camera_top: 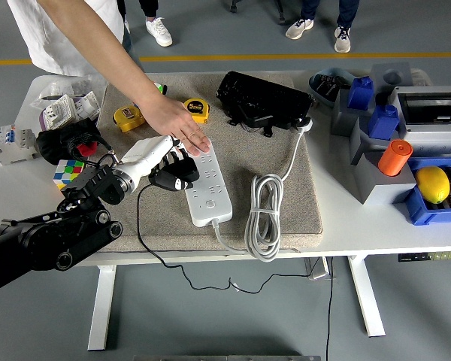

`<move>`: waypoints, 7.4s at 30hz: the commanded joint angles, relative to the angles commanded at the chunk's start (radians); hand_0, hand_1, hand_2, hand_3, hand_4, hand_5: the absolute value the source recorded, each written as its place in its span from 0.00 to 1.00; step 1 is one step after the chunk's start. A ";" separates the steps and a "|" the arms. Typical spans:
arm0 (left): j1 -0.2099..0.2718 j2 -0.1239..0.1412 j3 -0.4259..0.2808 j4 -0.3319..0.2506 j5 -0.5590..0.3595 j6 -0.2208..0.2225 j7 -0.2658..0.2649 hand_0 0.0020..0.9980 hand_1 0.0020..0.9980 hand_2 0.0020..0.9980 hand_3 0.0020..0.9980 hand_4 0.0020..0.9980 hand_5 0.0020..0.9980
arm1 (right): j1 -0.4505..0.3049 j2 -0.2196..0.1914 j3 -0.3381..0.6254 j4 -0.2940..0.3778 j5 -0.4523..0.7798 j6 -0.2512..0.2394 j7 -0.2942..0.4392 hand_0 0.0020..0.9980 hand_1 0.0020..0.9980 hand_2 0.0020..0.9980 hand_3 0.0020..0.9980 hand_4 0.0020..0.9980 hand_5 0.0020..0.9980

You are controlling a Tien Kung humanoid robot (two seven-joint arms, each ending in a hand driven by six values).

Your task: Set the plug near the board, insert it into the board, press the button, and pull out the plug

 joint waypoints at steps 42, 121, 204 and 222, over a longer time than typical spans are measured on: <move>0.073 0.095 -0.154 -0.070 0.044 0.028 -0.113 0.25 0.31 0.36 0.51 0.85 0.08 | -0.008 -0.003 -0.005 0.000 0.001 0.000 0.002 0.70 0.70 0.69 0.58 1.00 0.54; 0.073 0.076 -0.102 0.134 -0.036 0.055 -0.214 0.85 0.87 0.90 0.89 1.00 0.70 | -0.003 0.005 0.015 0.008 -0.008 0.001 0.002 0.70 0.70 0.69 0.58 1.00 0.54; 0.374 0.084 -0.742 0.066 -0.564 0.072 -0.610 0.77 0.74 0.74 0.73 0.89 0.57 | 0.033 0.014 -0.017 -0.042 0.012 0.002 -0.011 0.70 0.70 0.69 0.58 1.00 0.56; 0.375 0.086 -0.737 0.053 -0.562 0.074 -0.598 0.76 0.73 0.74 0.72 0.90 0.57 | 0.031 0.007 -0.017 -0.041 0.011 -0.001 -0.014 0.70 0.70 0.68 0.58 1.00 0.56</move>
